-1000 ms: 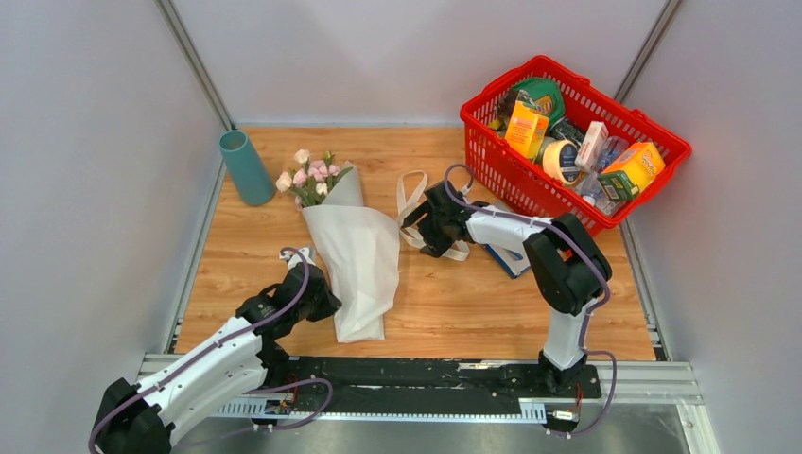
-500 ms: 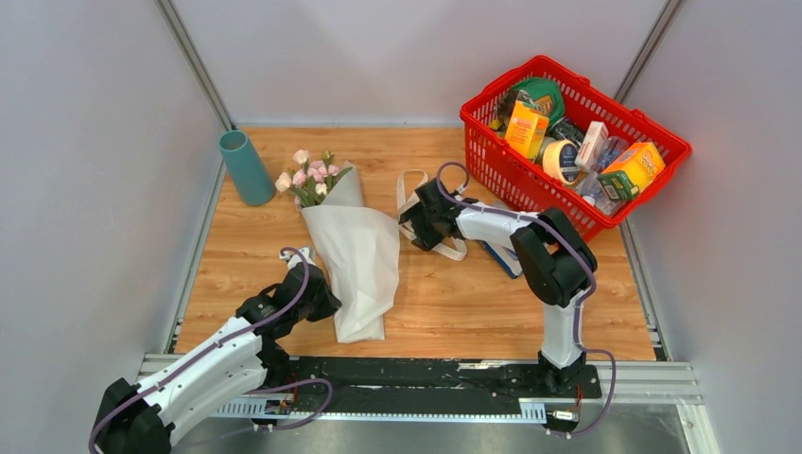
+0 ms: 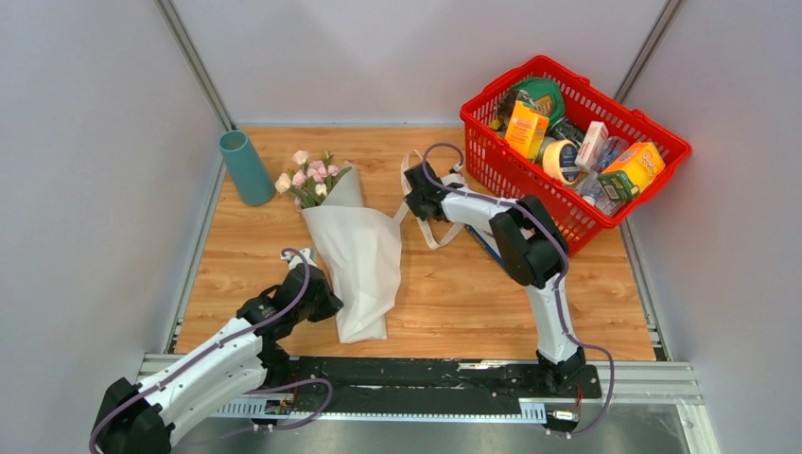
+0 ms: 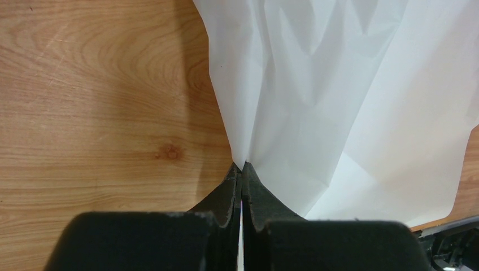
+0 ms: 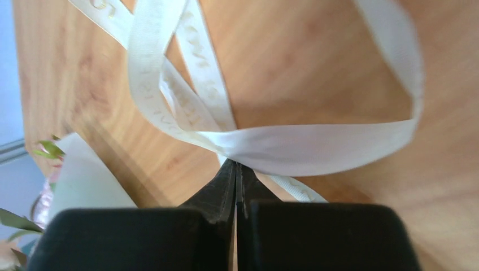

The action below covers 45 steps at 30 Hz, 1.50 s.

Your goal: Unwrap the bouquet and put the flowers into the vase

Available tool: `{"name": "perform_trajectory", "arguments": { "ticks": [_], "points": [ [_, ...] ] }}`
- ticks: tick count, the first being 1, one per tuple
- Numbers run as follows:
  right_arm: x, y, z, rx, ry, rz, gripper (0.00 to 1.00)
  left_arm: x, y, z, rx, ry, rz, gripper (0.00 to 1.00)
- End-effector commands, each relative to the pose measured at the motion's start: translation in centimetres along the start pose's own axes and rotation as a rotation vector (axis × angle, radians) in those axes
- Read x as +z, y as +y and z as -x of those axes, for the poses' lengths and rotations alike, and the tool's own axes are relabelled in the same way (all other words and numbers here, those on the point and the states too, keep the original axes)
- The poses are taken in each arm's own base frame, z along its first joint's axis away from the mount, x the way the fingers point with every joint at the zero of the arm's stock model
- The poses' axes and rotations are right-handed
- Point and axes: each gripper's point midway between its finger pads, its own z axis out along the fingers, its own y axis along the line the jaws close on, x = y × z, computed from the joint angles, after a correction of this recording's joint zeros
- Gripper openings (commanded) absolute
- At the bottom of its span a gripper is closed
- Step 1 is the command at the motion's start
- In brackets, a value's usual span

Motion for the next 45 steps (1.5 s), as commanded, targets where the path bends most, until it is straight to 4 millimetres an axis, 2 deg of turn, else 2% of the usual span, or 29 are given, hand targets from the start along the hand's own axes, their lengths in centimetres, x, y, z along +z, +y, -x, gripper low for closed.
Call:
{"name": "perform_trajectory", "arguments": {
  "ticks": [1,7,9,11,13,15,17,19,22,25,27,32,35,39,45],
  "points": [
    [2.1,3.4,3.5,-0.025,-0.144,0.074,0.0,0.1,-1.1,0.6,-0.003,-0.025,-0.047,0.0],
    [5.6,6.3,4.6,-0.089,-0.199,0.124,0.0,-0.2,-1.4,1.0,0.003,-0.034,-0.051,0.0],
    [6.5,7.1,4.9,-0.112,-0.202,0.139,0.0,-0.2,-1.4,1.1,0.005,-0.037,-0.047,0.0],
    [6.6,8.5,5.2,-0.178,-0.207,0.167,0.0,-0.3,-1.3,1.2,0.008,-0.039,-0.038,0.0],
    [5.9,9.3,5.0,-0.225,-0.193,0.19,0.09,-0.4,-0.9,1.1,0.012,-0.035,-0.018,0.0],
    [4.8,10.0,4.8,-0.267,-0.165,0.218,0.22,-0.5,-0.5,1.3,0.013,-0.048,0.001,0.0],
    [3.6,10.0,4.3,-0.303,-0.129,0.237,0.33,-0.8,-0.2,1.7,0.016,-0.063,0.016,0.0],
    [2.2,10.3,4.2,-0.327,-0.112,0.262,0.4,-1.4,0.0,2.1,0.019,-0.08,0.03,0.0],
    [0.5,9.7,4.0,-0.342,-0.09,0.272,0.47,-2.1,0.0,2.9,0.011,-0.114,0.039,0.0],
    [-0.8,8.2,2.9,-0.311,-0.041,0.261,0.54,-2.3,0.4,3.1,-0.002,-0.126,0.053,0.0],
    [-1.6,8.1,1.9,-0.298,-0.006,0.276,0.58,-2.3,0.6,3.2,-0.012,-0.133,0.068,0.0],
    [-3.0,6.4,-1.1,-0.225,0.101,0.264,0.59,-2.4,0.8,3.4,-0.02,-0.142,0.082,0.0],
    [-2.9,5.4,-2.5,-0.199,0.12,0.241,0.6,-2.4,0.7,3.4,-0.027,-0.141,0.08,0.0],
    [-1.5,4.1,-3.7,-0.151,0.141,0.199,0.59,-2.3,0.6,3.3,-0.035,-0.14,0.071,0.0],
    [0.9,3.2,-3.8,-0.104,0.104,0.166,0.57,-1.9,0.5,3.1,-0.028,-0.132,0.065,0.0]
  ]
}}
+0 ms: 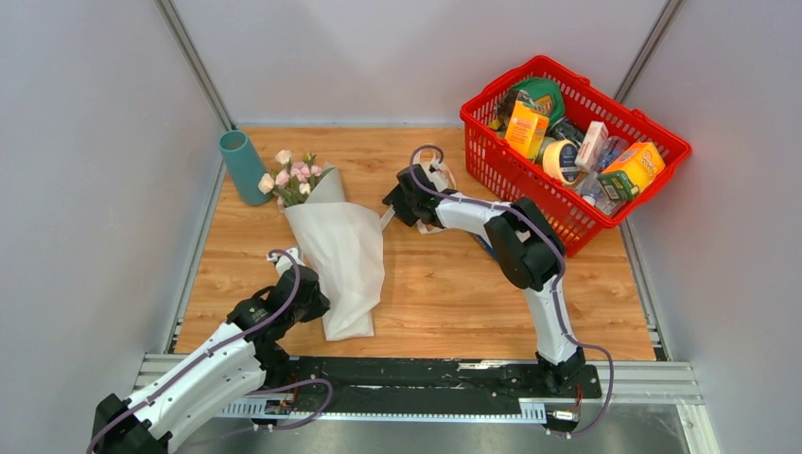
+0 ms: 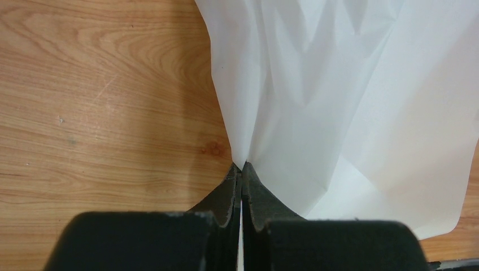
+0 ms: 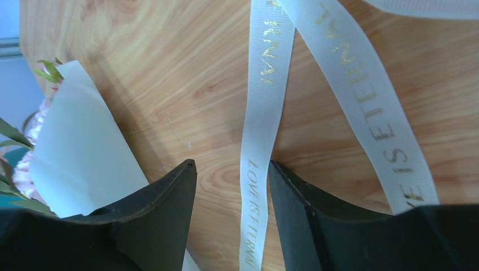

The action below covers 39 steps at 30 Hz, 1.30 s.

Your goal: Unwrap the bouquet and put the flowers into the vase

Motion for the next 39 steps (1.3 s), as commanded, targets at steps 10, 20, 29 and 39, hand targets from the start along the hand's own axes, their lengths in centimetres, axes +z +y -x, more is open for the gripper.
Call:
{"name": "perform_trajectory", "arguments": {
  "ticks": [10,20,29,39],
  "points": [
    [7.0,1.0,6.7,0.115,-0.2,0.025,0.5,0.5,-2.1,0.8,-0.005,-0.011,-0.056,0.0],
    [11.3,2.4,11.9,0.147,-0.315,0.071,0.02,1.3,-1.6,0.8,0.007,-0.016,-0.019,0.0],
    [7.6,12.0,19.1,0.023,-0.593,0.371,0.0,2.1,-1.7,0.8,-0.004,-0.02,-0.008,0.0],
    [4.5,13.7,21.1,-0.116,-0.742,0.372,0.01,4.1,-1.5,-0.8,0.035,0.054,0.032,0.0]
  ]
}}
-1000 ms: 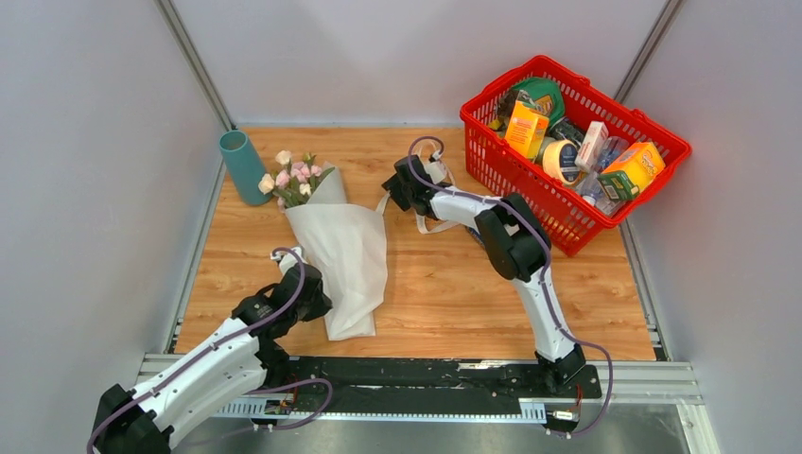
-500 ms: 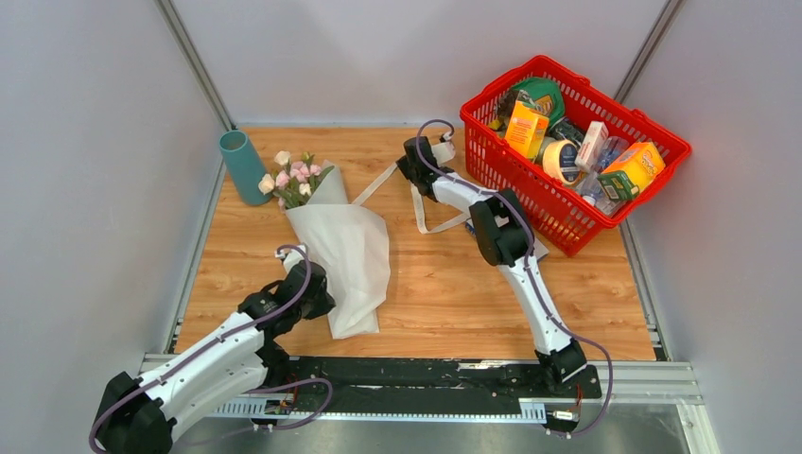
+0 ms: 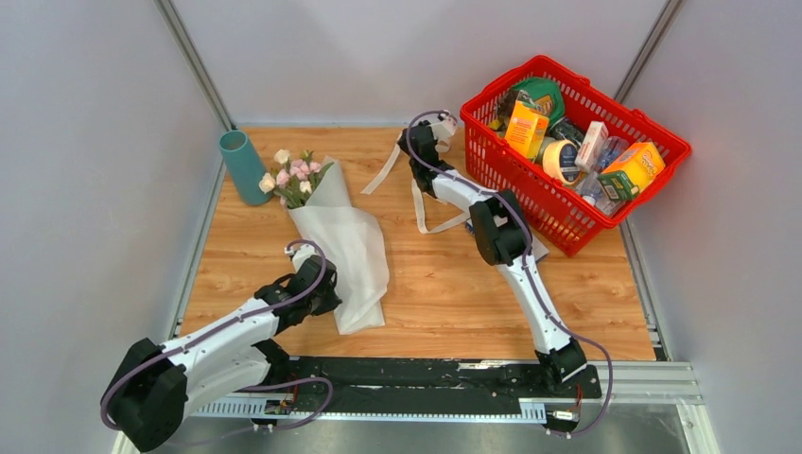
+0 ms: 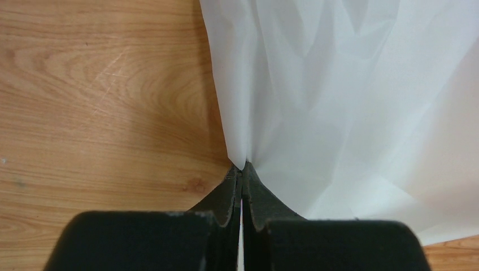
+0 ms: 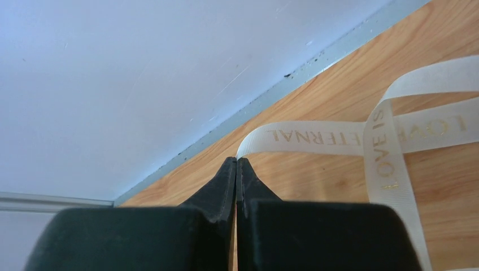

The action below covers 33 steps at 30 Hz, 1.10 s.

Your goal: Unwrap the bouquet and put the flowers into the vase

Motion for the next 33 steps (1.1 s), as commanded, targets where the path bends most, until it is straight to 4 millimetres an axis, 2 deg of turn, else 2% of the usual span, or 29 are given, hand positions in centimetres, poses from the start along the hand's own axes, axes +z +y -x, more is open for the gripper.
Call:
{"name": "perform_trajectory", "arguments": {
  "ticks": [1,5,10,16,20,23,26,28,30,33],
  "points": [
    [-0.9,4.3,4.3,-0.072,-0.133,0.071,0.02,0.5,-1.3,0.4,0.004,-0.011,-0.042,0.0],
    [-2.0,6.0,5.2,-0.158,-0.161,0.063,0.02,0.5,-1.4,0.6,0.011,-0.016,-0.042,0.0],
    [-4.0,8.2,9.4,-0.257,-0.293,0.003,0.0,-0.3,-1.4,1.1,0.006,-0.029,-0.039,0.0],
    [-6.7,11.1,14.6,-0.322,-0.438,0.012,0.0,-1.4,-0.5,1.8,-0.005,-0.067,-0.019,0.0],
    [-7.3,12.5,16.0,-0.371,-0.482,0.035,0.0,-1.7,-0.6,2.1,-0.012,-0.082,-0.026,0.0],
    [-7.2,12.5,15.2,-0.417,-0.459,0.043,0.0,-1.6,-0.8,2.1,-0.01,-0.078,-0.031,0.0],
    [-6.8,11.1,12.4,-0.48,-0.374,0.042,0.0,-1.4,-1.5,1.9,0.002,-0.062,-0.057,0.0],
    [-6.8,9.8,10.5,-0.524,-0.307,0.026,0.06,-1.2,-2.0,1.9,0.009,-0.054,-0.071,0.0],
    [-7.3,8.4,8.3,-0.572,-0.217,0.003,0.21,-1.0,-2.3,1.9,0.018,-0.043,-0.076,0.0],
    [-9.5,7.9,6.9,-0.597,-0.106,0.002,0.44,-0.8,-3.4,1.8,0.031,-0.031,-0.118,0.0]
  ]
}}
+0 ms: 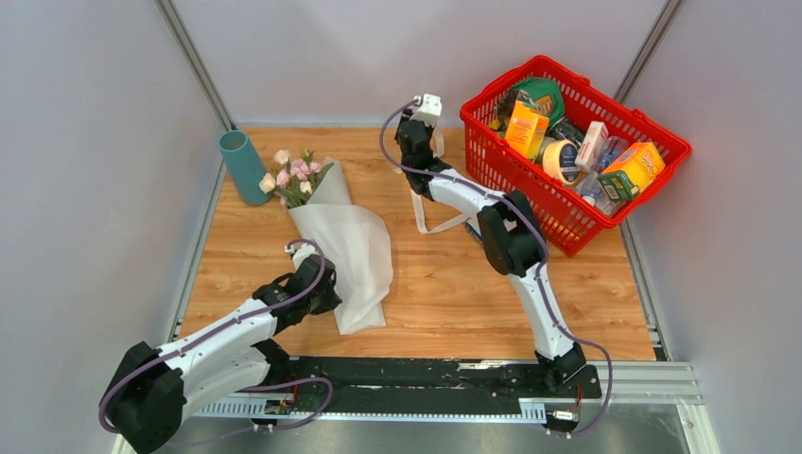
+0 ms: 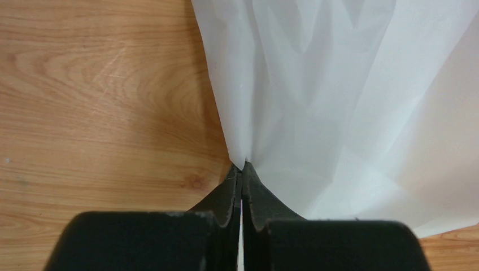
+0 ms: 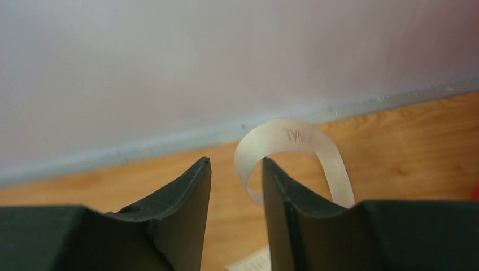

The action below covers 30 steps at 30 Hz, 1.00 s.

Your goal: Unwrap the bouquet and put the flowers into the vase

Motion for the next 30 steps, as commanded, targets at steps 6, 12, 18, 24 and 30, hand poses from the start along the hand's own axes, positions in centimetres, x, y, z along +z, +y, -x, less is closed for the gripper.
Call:
{"name": "perform_trajectory", "arguments": {
  "ticks": [6,12,18,24,30],
  "points": [
    [-10.5,1.2,2.2,0.033,0.28,0.194,0.75,-0.2,-3.9,1.3,0.02,-0.015,-0.147,0.0],
    [-17.7,1.1,0.8,0.07,0.499,0.364,0.76,-0.2,-4.1,1.2,0.017,-0.01,-0.158,0.0],
    [-25.3,1.2,-0.6,0.084,0.693,0.624,0.77,-0.2,-4.5,1.2,0.005,-0.016,-0.185,0.0],
    [-29.6,0.3,-3.2,0.056,0.822,0.773,0.8,-0.7,-4.8,1.3,0.007,-0.019,-0.205,0.05],
    [-32.7,0.3,-6.0,0.114,0.946,0.901,0.84,-0.9,-4.3,1.2,-0.004,-0.014,-0.186,0.36]
  ]
}}
